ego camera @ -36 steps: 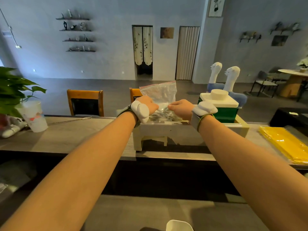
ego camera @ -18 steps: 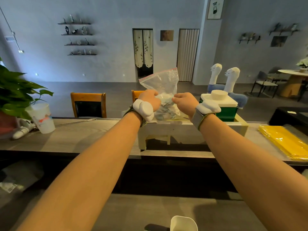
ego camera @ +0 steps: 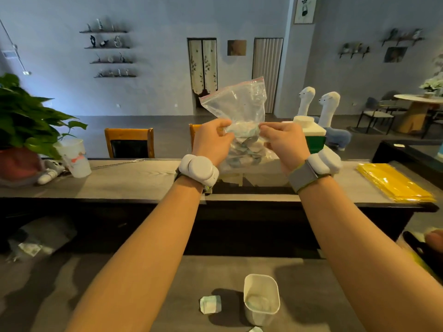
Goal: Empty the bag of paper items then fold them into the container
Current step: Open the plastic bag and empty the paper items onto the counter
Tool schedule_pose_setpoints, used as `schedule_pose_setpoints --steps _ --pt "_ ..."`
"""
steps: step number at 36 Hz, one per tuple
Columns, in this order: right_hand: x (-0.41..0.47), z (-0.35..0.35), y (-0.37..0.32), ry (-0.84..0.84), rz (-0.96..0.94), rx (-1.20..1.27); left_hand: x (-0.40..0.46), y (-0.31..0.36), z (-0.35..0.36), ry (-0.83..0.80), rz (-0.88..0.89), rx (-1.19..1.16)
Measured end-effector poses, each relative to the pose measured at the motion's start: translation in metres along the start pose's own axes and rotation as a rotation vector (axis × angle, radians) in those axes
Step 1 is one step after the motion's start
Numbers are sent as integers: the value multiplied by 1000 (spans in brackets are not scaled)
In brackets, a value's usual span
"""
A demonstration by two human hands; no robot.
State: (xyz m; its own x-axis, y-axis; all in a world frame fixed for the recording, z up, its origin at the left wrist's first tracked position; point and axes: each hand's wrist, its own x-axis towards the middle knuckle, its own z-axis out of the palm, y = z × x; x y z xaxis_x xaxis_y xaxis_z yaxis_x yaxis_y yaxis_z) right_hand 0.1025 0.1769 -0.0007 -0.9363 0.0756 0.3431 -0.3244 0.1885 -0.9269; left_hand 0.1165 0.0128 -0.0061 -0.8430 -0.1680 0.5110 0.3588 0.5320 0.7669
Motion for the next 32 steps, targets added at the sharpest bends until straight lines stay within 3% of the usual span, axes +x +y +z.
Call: schedule_pose_setpoints --steps 19,23,32 --pt "-137 -27 109 -46 373 6 -158 -74 38 -155 -227 -67" --pt "-165 -27 135 -85 410 -13 -190 -91 46 -99 -333 -159" --pt "-229 -28 192 -147 539 -14 -260 -133 56 -212 -504 -207"
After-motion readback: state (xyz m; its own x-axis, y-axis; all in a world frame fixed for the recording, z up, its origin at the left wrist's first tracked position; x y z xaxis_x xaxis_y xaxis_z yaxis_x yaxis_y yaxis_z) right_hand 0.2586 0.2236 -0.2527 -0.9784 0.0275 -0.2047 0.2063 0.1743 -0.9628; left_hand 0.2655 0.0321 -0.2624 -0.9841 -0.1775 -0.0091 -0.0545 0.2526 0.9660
